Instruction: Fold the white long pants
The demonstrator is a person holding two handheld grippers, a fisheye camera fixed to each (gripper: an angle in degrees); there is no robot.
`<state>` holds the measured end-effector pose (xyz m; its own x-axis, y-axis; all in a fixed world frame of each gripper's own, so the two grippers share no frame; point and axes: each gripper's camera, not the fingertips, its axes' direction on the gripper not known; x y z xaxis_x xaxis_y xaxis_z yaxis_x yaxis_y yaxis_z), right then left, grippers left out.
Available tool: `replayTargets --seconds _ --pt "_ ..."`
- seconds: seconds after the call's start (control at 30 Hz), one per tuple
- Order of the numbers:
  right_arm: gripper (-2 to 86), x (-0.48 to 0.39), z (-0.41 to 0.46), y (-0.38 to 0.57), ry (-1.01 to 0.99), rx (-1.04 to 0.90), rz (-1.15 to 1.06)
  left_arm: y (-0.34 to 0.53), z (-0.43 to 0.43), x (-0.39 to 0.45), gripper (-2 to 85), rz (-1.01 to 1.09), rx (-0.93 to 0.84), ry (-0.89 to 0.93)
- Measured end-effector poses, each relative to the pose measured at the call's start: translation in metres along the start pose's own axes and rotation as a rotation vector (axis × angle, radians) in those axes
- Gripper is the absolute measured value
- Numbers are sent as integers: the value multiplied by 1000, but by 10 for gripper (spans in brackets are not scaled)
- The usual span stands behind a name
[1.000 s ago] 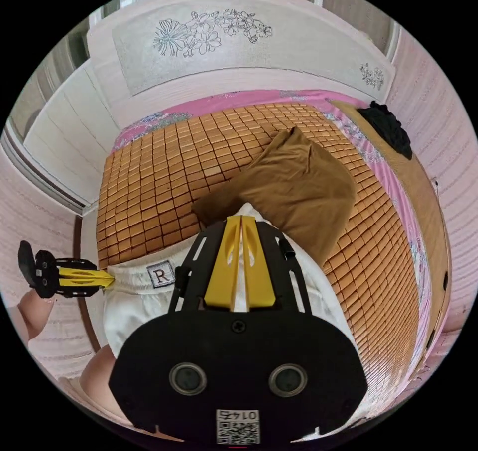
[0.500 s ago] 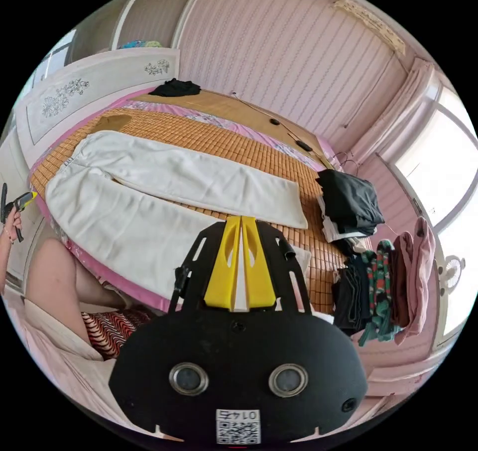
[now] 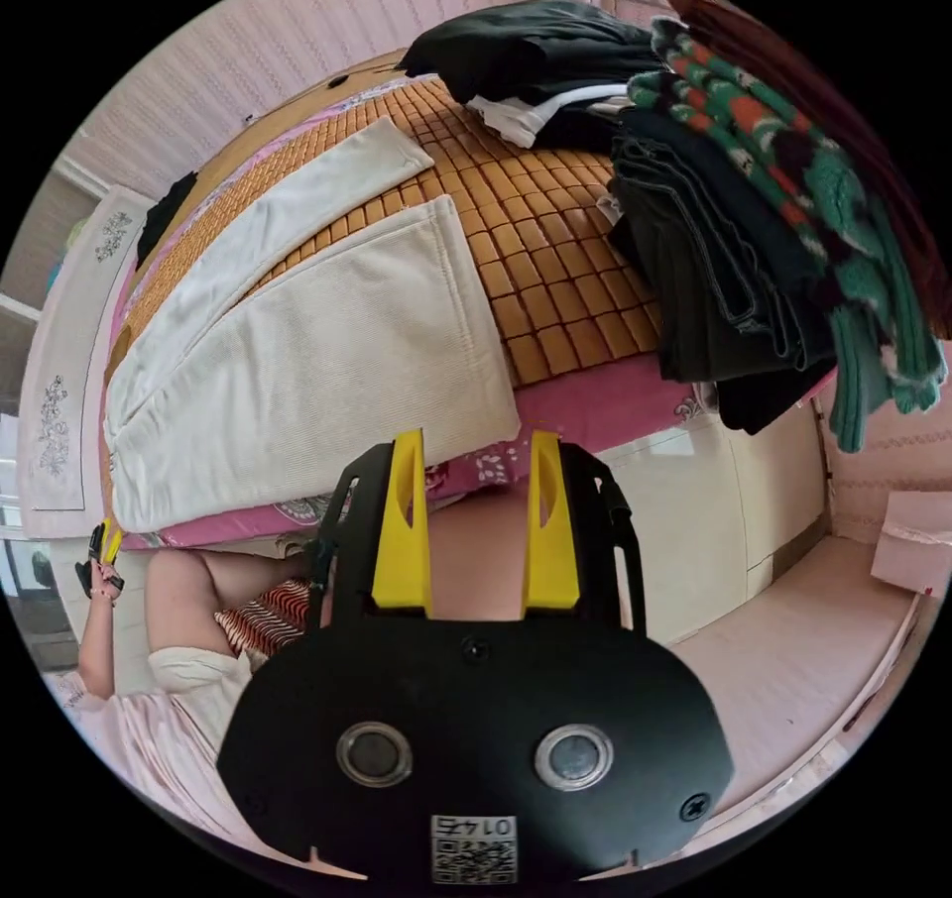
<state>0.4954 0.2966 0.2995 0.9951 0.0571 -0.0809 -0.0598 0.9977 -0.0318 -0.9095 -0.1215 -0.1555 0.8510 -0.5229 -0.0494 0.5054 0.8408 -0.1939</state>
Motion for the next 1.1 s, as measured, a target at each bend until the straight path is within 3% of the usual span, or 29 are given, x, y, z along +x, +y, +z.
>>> replayTargets --seconds 0.13,0.3,0.5,0.7,0.93,1.1 --pt "103 29 7 -6 -98 -21 41 -12 28 12 124 -9 -69 -59" --pt "64 43 -1 -8 -64 -1 -1 -19 60 42 84 43 -112 -219" --pt "47 33 -32 -6 71 92 -106 -25 61 76 31 195 -143 -281" --pt "40 28 -62 -1 203 147 -214 -6 26 66 19 176 -89 -109" --pt "39 54 -80 25 231 137 -187 46 1 50 21 199 -99 -85" --pt "39 27 -104 -9 294 249 -332 58 -10 76 26 251 -19 -42"
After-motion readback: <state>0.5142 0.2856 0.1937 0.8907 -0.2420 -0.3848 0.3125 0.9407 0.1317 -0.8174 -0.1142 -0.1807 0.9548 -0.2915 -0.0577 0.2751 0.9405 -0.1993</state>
